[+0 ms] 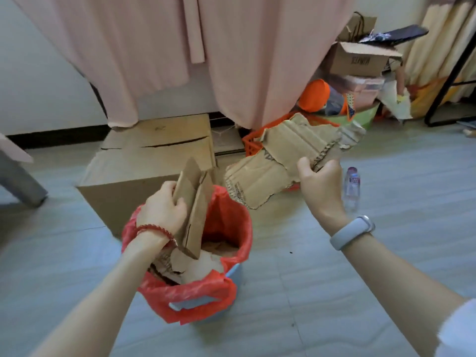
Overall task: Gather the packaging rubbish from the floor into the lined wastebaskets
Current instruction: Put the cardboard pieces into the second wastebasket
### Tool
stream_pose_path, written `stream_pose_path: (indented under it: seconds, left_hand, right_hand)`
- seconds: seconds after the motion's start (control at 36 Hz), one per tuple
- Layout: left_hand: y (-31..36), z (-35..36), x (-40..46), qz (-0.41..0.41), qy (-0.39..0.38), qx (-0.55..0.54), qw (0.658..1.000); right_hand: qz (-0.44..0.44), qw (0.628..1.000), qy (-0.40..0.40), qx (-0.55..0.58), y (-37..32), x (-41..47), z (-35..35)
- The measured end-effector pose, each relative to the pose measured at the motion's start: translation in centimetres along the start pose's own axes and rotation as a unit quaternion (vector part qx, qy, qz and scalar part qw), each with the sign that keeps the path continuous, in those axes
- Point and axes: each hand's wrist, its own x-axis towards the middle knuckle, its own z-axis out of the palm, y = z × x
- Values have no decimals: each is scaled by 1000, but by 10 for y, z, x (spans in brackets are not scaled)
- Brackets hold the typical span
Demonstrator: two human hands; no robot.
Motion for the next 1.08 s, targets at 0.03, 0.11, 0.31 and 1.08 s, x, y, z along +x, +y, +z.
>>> stream_pose_path:
  seconds: [0.03,0.11,0.31,1.08]
  left_hand:
    - [-9,1,-3,7,-11,13,1000]
    - [-36,15,-11,23,-67,53,996]
    - [-86,34,-11,23,-29,129,991]
    - [-104,26,-19,-20,89,-38,995]
  right_hand:
    - [-14,1000,-22,8,1,-7,14]
    - [-76,993,-91,-12,4,-33,48]
    - [-89,938,-311,-123,36,-80,99]
    - [-184,772,-550,-260,35,-75,118]
